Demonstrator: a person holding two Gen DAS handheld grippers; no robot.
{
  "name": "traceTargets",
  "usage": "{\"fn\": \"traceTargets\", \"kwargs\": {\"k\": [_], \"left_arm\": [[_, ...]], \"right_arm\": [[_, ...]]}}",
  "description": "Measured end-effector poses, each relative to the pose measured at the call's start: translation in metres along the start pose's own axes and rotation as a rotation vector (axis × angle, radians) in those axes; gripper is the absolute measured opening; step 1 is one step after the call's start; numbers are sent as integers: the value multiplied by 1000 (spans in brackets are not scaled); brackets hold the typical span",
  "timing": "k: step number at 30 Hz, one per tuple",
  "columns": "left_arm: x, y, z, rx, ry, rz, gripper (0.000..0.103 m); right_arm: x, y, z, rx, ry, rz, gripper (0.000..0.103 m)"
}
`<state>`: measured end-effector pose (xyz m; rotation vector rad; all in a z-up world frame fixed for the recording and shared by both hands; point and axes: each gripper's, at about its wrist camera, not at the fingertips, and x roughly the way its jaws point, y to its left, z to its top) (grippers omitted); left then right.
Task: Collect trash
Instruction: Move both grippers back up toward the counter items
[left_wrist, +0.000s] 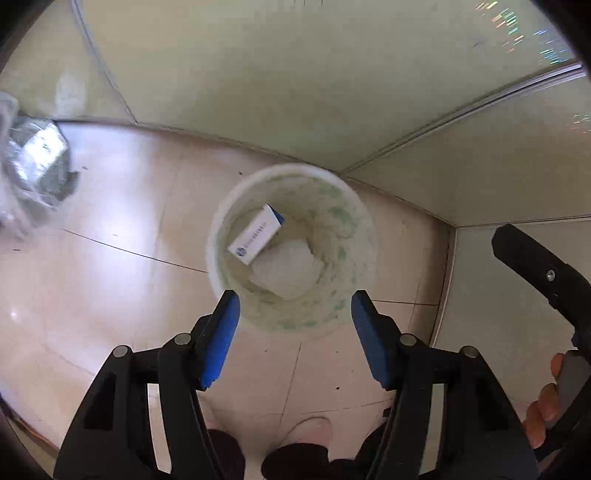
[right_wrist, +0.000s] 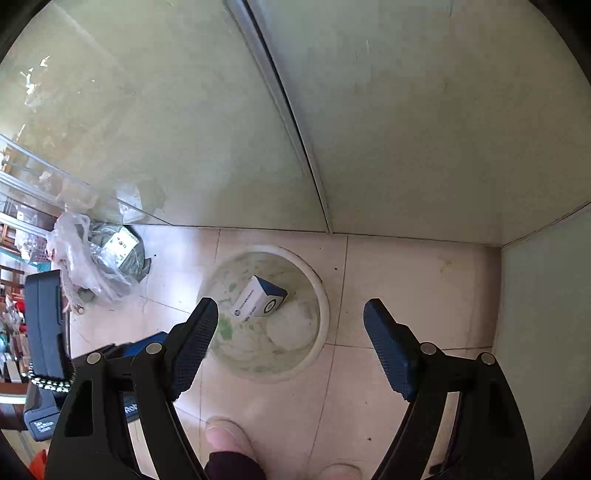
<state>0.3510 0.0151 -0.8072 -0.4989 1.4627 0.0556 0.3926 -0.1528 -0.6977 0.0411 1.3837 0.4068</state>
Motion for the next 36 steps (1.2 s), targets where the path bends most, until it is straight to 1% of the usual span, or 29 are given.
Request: {"fn": "traceTargets", "kwargs": {"k": [4, 8, 11, 14, 18, 23, 26, 30, 33, 36], "left_arm": [[-61, -10, -1, 37, -45, 25, 62], [-140, -26, -3, 78, -106, 44, 62], [-208, -39, -2, 86, -170, 50, 62], [-279, -52, -2, 95, -244, 34, 62], [-369, -67, 0, 116, -341, 36, 62], [-461, -81, 5, 167, -439, 47, 62], [-508, -89, 9, 204, -495, 55, 62], [-562, -92, 16, 239, -550, 34, 62], [-588, -97, 23, 257, -591, 30, 62], [-615, -102, 33, 268, -613, 26, 62]], "right_arm": [[-37, 22, 4, -23, -12, -24, 79], [-99, 37, 11, -26, -34, -27, 79], [-148, 51, 14, -32, -54, -34, 79], [-201, 68, 18, -52, -86, -67, 79], [-269, 92, 26, -36, -135, -50, 79], [-349, 117, 35, -30, -230, -59, 79], [-387, 131, 40, -14, -285, -68, 79], [-432, 152, 49, 2, -361, -95, 79], [-458, 162, 58, 11, -416, -126, 79], [-483, 174, 71, 39, -448, -140, 79]]}}
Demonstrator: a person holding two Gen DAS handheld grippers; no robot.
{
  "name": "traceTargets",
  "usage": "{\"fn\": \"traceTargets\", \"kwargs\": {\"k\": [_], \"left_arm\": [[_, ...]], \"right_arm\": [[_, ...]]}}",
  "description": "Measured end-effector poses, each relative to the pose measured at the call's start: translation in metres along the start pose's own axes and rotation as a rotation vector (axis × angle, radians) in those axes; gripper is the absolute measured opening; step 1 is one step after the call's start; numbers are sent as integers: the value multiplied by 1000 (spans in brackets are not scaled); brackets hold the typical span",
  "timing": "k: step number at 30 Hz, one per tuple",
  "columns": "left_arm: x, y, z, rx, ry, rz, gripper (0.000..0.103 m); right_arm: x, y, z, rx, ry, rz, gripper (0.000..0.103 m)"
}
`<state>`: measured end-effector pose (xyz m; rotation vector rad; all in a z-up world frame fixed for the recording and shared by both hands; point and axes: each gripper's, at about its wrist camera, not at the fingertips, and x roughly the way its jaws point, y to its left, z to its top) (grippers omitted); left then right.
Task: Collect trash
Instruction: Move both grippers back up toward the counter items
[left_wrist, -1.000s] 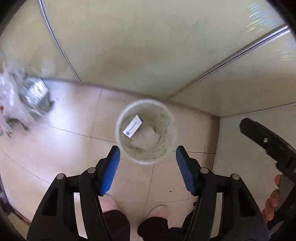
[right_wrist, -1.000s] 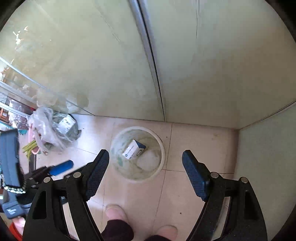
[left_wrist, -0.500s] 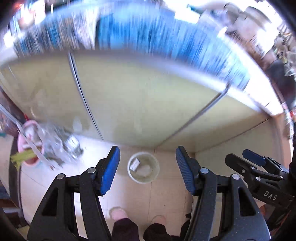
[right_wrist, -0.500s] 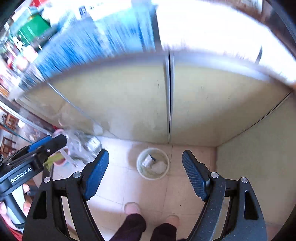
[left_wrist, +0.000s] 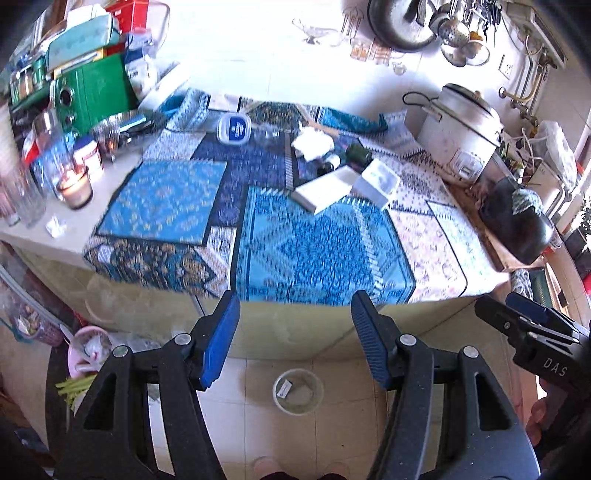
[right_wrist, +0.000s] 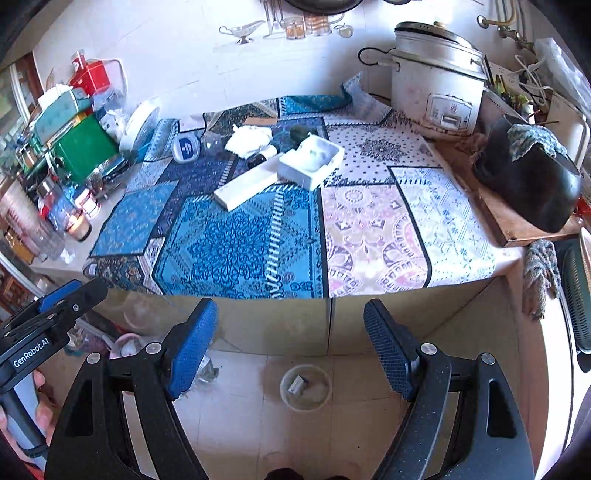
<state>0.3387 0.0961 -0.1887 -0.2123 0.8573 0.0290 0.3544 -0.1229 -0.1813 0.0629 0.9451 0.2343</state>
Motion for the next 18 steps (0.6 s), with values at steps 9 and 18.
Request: {"fn": "traceTargets", "kwargs": {"k": [9, 18], "left_arm": [[11, -18, 60, 52, -17, -6, 62], [71, -49, 115, 6, 6, 18, 63]], "right_arm": [[-14, -16, 60, 25, -59, -31, 81], [43, -55, 122, -22, -9, 23, 83]]}}
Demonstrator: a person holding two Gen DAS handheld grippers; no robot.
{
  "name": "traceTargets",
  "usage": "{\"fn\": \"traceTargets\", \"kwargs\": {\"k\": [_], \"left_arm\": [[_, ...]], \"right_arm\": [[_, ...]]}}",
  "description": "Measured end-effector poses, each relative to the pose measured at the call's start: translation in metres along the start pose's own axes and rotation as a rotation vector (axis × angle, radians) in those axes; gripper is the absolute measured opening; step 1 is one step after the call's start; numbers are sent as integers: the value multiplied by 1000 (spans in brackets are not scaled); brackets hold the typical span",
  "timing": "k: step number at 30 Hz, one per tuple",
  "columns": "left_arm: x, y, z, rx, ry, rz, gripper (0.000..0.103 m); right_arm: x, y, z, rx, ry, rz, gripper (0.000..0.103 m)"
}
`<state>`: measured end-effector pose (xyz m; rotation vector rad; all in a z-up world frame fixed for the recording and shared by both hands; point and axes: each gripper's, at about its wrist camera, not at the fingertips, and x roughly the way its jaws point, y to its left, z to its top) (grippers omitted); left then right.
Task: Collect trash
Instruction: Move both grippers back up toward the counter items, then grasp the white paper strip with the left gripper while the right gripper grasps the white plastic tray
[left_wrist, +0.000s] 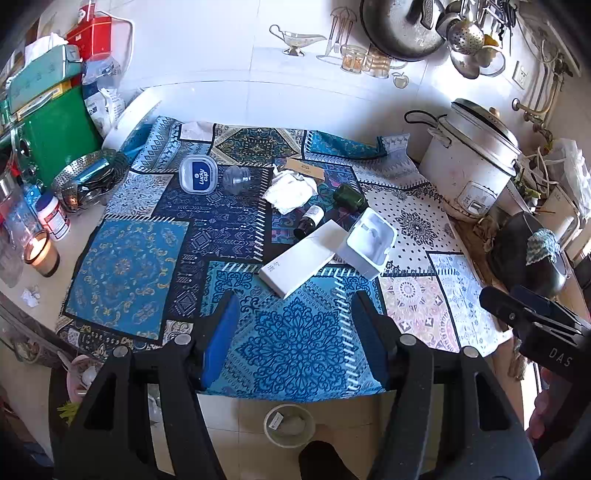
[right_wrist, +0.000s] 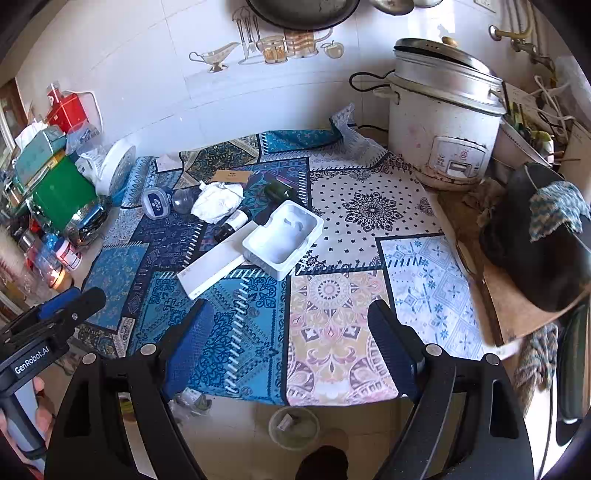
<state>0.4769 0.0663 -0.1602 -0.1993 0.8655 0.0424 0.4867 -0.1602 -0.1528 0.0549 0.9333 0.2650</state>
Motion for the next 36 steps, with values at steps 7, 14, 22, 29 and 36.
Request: {"fn": "traceTargets", "kwargs": {"k": [7, 14, 22, 29, 36], "left_arm": [[73, -13, 23, -3, 90, 68, 66], [146, -6, 29, 7, 230, 111, 66], [197, -7, 43, 137, 325, 36, 66], [222, -12, 47, 224, 386, -38, 68], [226, -22, 38, 241, 412, -74, 68]], "right_arm": [[73, -30, 32, -47, 128, 46, 83], [135, -31, 48, -40, 233, 93, 83], [184, -11, 43, -26, 282, 31, 83], [191, -14, 32, -75, 291, -110, 81], [189, -55, 26, -61, 325, -254, 79]]}}
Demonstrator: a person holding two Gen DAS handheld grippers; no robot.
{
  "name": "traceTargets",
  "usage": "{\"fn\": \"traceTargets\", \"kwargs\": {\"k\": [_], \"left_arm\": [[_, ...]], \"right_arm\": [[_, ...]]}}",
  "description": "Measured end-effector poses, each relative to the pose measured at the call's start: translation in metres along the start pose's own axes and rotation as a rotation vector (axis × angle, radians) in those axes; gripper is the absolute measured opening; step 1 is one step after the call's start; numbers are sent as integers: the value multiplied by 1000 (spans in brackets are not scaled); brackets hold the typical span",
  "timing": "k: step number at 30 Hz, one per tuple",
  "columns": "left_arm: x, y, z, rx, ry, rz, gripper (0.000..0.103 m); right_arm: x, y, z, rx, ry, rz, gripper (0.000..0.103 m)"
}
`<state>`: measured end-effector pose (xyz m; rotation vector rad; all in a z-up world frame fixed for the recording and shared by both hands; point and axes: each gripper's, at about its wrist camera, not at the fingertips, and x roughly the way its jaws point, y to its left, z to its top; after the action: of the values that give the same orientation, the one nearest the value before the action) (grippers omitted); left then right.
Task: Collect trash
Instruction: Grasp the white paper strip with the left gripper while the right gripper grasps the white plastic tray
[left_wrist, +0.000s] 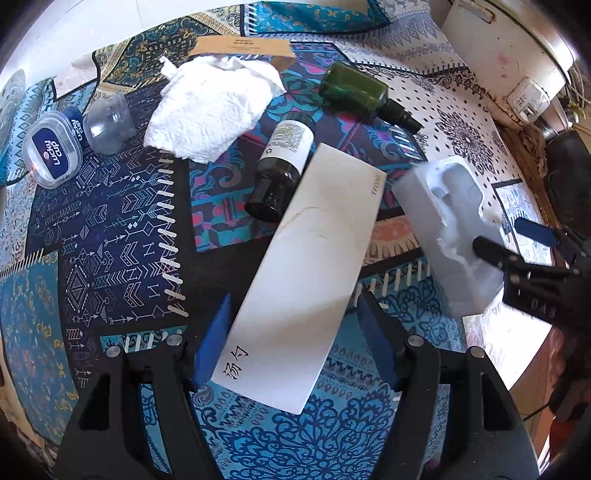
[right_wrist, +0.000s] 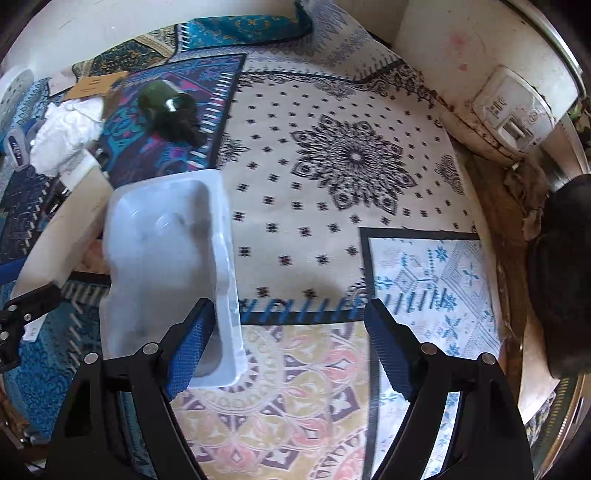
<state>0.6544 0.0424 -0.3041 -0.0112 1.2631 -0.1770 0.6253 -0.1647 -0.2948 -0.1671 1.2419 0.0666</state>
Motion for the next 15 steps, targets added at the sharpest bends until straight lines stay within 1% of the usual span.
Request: {"fn": "traceTargets", "kwargs": {"k": [1, 2, 3, 5, 7, 8, 10, 13, 15], "left_arm": [[-1, -1, -2, 8, 3, -10, 68], [-1, -3, -4, 16, 3, -17, 68], [-2, -5, -6, 22, 2, -22, 68], [-3, -8, -10, 32, -1, -27, 68], [-3, -11, -13, 33, -5, -23, 68], [-3, -11, -14, 32, -8, -21, 68], [-3, -13, -17, 30, -16, -12, 68], [-5, -15, -23, 35, -19, 2, 68], [-7, -16, -28, 41, -19, 9, 68]], "right_arm": [[-2, -6, 0, 11, 0, -1, 79], [-6, -11, 0, 25, -3, 16, 79], [-12, -16, 1, 43, -8, 50, 81], [-23, -22, 1, 85, -20, 141, 81], [-31, -19, 1, 95, -27, 237, 83], [-33, -15, 0, 89, -28, 264, 84], [-32, -5, 0, 62, -24, 276, 88], [-20, 14, 0, 2, 3, 243, 88], [-14, 21, -2, -22, 20, 239, 88]]}}
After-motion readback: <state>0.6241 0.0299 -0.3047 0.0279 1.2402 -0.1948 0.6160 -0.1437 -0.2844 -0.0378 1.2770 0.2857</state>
